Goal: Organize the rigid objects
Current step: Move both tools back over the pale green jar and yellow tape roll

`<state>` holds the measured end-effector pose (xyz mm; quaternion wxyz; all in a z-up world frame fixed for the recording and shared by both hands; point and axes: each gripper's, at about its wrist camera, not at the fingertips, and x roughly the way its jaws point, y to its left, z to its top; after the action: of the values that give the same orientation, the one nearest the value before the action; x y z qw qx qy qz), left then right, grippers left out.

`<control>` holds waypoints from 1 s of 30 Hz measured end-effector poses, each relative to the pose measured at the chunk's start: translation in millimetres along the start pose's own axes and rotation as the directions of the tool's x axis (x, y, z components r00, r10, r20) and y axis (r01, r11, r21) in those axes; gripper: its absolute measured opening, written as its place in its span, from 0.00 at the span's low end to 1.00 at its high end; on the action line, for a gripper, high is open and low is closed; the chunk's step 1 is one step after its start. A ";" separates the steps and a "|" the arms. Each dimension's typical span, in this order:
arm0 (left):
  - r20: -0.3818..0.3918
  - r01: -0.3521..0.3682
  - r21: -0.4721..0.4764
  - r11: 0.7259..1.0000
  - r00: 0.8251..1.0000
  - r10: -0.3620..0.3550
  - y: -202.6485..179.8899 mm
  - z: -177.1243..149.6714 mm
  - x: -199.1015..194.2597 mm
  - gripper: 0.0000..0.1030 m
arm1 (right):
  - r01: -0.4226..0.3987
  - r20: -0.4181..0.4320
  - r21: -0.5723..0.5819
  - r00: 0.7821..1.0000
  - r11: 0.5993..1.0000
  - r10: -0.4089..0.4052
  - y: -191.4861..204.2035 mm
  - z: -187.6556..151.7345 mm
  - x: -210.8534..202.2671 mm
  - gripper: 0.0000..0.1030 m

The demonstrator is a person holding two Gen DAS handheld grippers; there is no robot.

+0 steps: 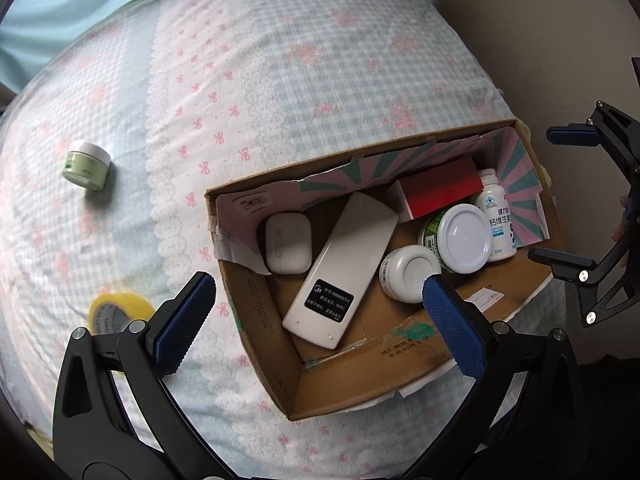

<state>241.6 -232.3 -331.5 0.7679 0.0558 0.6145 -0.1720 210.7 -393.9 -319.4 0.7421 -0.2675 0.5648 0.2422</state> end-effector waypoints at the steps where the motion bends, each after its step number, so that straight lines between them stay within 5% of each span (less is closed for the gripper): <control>1: 0.006 0.000 0.001 1.000 1.000 0.000 0.7 -2.7 -4.9 1.00 | 0.004 0.003 0.018 1.000 1.000 -0.005 0.0 -0.5 -3.8 1.00; 10: 0.075 -0.045 0.044 0.998 0.996 0.042 23.0 -32.0 -66.3 1.00 | 0.039 0.044 0.249 0.998 0.968 -0.052 5.7 4.3 -53.4 1.00; 16: 0.181 -0.132 0.059 0.990 0.976 0.119 66.1 -53.8 -125.0 1.00 | 0.087 0.081 0.377 0.989 0.922 -0.126 29.7 28.9 -104.6 1.00; 21: 0.217 -0.118 0.068 0.991 0.971 0.101 124.4 -73.4 -161.3 1.00 | 0.103 0.101 0.508 0.979 0.855 -0.178 70.0 55.5 -137.0 1.00; 30: 0.258 -0.123 0.045 0.991 0.960 0.108 249.4 -99.8 -206.8 1.00 | -0.044 0.188 0.703 0.974 0.709 -0.126 163.1 109.3 -150.7 1.00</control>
<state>194.0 70.9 -187.6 0.8473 0.0920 0.5008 -0.1511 143.3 -208.6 -169.7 0.8515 0.0513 0.5214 0.0206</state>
